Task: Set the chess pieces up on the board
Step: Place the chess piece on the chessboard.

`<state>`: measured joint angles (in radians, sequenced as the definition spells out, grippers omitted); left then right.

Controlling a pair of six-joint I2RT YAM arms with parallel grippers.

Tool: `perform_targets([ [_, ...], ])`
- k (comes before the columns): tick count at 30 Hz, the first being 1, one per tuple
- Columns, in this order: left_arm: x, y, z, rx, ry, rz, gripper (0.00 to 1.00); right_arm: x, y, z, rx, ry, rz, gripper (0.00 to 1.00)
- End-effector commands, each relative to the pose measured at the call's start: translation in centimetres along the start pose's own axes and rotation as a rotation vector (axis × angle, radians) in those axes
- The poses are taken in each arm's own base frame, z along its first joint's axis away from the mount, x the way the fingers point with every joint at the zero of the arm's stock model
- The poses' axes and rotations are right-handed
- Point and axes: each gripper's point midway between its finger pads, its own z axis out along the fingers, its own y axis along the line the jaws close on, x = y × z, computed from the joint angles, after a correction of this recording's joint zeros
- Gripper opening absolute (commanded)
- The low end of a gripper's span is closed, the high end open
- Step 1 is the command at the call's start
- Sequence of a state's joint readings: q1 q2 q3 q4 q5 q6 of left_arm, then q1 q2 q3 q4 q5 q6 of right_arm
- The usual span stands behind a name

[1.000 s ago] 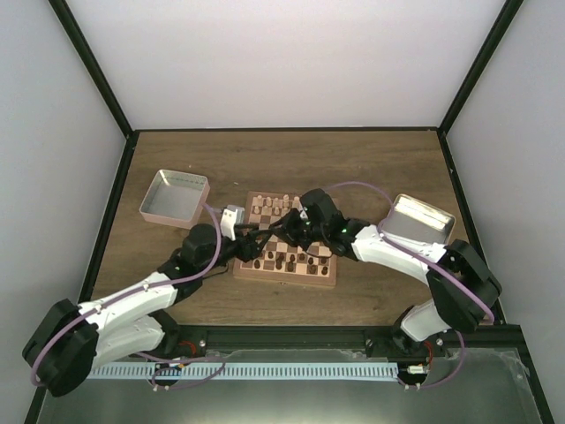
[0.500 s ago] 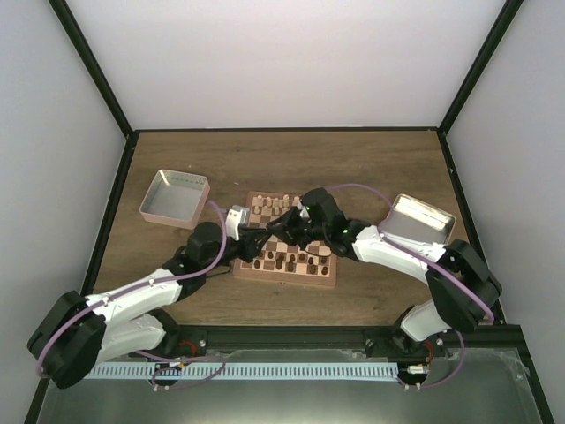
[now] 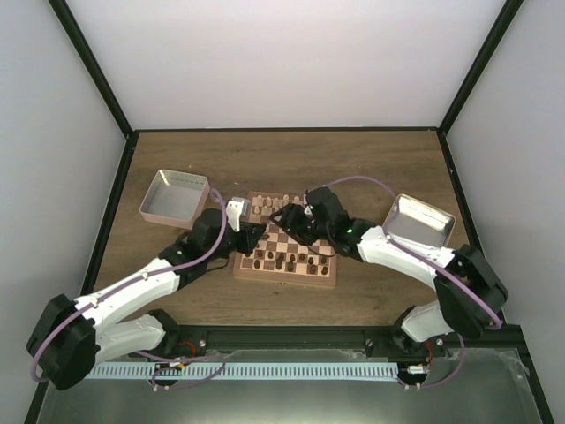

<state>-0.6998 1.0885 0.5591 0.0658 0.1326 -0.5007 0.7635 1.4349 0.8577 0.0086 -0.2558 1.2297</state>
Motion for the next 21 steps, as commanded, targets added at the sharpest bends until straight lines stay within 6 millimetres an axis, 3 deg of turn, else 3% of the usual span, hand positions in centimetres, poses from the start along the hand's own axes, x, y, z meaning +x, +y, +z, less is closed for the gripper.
perform_targets([
  [1,2.9,2.7,-2.4,-0.179,0.187,-0.004,0.06,-3.6,1.3,-3.0,0.029,-0.183,-0.16,0.62],
  [9,7.9,4.2,-5.1,-0.291,0.461,-0.1,0.06,-5.0,-0.4,-5.1,0.11,-0.297,-0.222,0.63],
  [15,9.8,5.3,-4.4,-0.338,0.565,-0.124,0.07,-4.9,-1.3,-5.2,0.135,-0.302,-0.241,0.64],
  [21,10.0,6.1,-3.0,-0.375,0.596,-0.112,0.07,-4.9,-1.4,-5.6,0.126,-0.315,-0.246,0.64],
])
